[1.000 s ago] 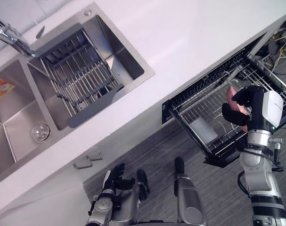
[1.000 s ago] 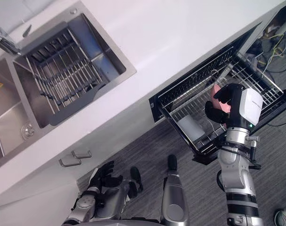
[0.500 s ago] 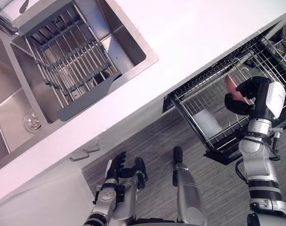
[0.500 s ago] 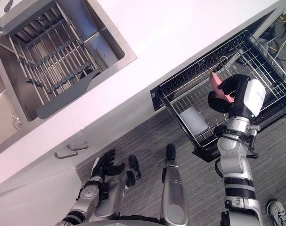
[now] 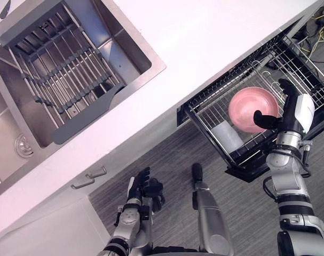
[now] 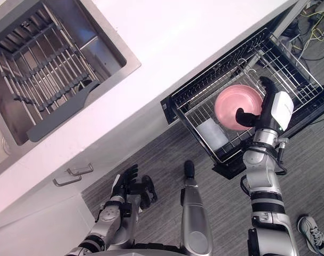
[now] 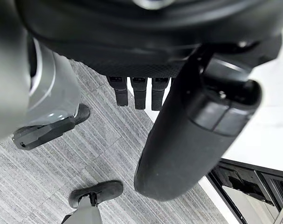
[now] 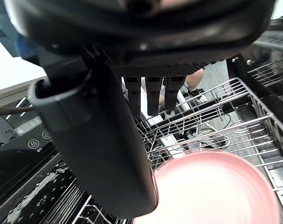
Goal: Walk over to the sink, pick up the cup, carry it to the dishwasher, place the cup inside the dishwasher, then close the dishwasher door
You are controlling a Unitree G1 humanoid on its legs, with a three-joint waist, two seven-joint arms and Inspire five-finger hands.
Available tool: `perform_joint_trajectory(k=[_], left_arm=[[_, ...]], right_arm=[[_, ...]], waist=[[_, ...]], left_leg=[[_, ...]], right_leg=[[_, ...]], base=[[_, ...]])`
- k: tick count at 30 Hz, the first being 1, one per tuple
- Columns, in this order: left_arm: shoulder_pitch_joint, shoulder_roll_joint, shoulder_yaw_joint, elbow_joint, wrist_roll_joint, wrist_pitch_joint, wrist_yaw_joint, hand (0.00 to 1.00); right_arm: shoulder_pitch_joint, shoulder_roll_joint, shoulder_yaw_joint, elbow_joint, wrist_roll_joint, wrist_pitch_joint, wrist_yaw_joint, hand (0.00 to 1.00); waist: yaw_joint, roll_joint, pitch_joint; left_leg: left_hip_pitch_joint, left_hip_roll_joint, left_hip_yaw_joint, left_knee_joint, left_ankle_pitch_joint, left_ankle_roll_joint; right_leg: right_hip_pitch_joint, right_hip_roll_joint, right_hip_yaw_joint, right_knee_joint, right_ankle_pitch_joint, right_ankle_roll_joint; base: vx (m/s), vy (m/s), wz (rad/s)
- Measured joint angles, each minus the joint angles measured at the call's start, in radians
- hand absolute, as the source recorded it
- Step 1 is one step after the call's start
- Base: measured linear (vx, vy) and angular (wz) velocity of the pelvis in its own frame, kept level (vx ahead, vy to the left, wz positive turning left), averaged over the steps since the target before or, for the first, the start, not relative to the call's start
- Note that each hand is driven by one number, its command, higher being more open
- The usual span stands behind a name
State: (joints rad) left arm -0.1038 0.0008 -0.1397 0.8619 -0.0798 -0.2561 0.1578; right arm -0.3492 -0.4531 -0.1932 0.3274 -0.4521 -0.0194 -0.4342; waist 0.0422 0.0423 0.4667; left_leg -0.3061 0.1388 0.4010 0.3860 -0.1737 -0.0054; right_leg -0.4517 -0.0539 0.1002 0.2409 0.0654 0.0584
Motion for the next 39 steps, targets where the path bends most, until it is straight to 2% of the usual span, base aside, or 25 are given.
perform_joint_trajectory(k=[8, 13, 22, 27, 29, 32, 39], left_arm=[[-0.003, -0.003, 0.008, 0.006, 0.002, 0.013, 0.008, 0.9], [0.0, -0.004, 0.016, 0.012, 0.005, 0.031, 0.004, 0.9], [0.032, -0.005, 0.034, 0.012, 0.048, 0.044, -0.03, 0.9], [0.055, -0.008, 0.034, 0.014, 0.074, 0.057, -0.033, 0.9], [0.069, -0.013, 0.034, 0.013, 0.082, 0.06, -0.033, 0.9], [0.079, -0.018, 0.034, 0.014, 0.082, 0.061, -0.033, 0.9], [0.076, -0.019, 0.034, 0.013, 0.067, 0.062, -0.036, 0.9]], right_arm=[[0.093, 0.108, -0.04, -0.253, 0.0, 0.007, -0.025, 0.9], [0.204, 0.223, -0.115, -0.413, 0.029, -0.019, -0.07, 0.9], [0.442, 0.393, -0.216, -0.457, 0.135, -0.037, -0.073, 0.9], [0.526, 0.468, -0.297, -0.453, 0.282, -0.061, -0.062, 0.9], [0.541, 0.488, -0.328, -0.444, 0.363, -0.087, -0.06, 0.9], [0.549, 0.49, -0.351, -0.389, 0.481, -0.123, -0.042, 0.9], [0.501, 0.49, -0.347, -0.197, 0.876, -0.177, 0.079, 0.9]], waist=[[0.0, -0.007, 0.004], [-0.005, -0.01, 0.003], [-0.039, -0.034, -0.017], [-0.042, -0.056, -0.063], [-0.042, -0.057, -0.08], [-0.04, -0.057, -0.098], [-0.028, -0.057, -0.099]], left_leg=[[0.042, 0.02, 0.005, 0.003, -0.015, -0.008], [0.089, 0.031, 0.038, 0.003, -0.035, -0.011], [0.163, 0.032, 0.081, -0.003, -0.05, -0.013], [0.196, 0.029, 0.086, -0.031, -0.05, -0.014], [0.21, 0.032, 0.086, -0.033, -0.05, -0.014], [0.217, 0.033, 0.083, -0.034, -0.051, -0.015], [0.214, 0.036, 0.08, -0.027, -0.058, -0.022]], right_leg=[[0.062, 0.021, 0.008, -0.053, 0.026, -0.005], [0.111, 0.035, 0.038, -0.105, 0.044, 0.004], [0.184, 0.043, 0.092, -0.173, 0.066, 0.009], [0.214, 0.041, 0.085, -0.191, 0.063, 0.009], [0.226, 0.04, 0.074, -0.188, 0.046, 0.016], [0.223, 0.029, 0.025, -0.157, 0.019, 0.0], [0.182, 0.009, -0.046, -0.061, -0.031, -0.008]], base=[[-0.01, -0.04, -0.07], [0.02, -0.016, -0.22], [0.04, 0.015, -0.22], [0.02, -0.003, 0.01], [0.01, -0.012, 0.09], [-0.02, -0.018, 0.14], [-0.02, -0.009, 0.1]])
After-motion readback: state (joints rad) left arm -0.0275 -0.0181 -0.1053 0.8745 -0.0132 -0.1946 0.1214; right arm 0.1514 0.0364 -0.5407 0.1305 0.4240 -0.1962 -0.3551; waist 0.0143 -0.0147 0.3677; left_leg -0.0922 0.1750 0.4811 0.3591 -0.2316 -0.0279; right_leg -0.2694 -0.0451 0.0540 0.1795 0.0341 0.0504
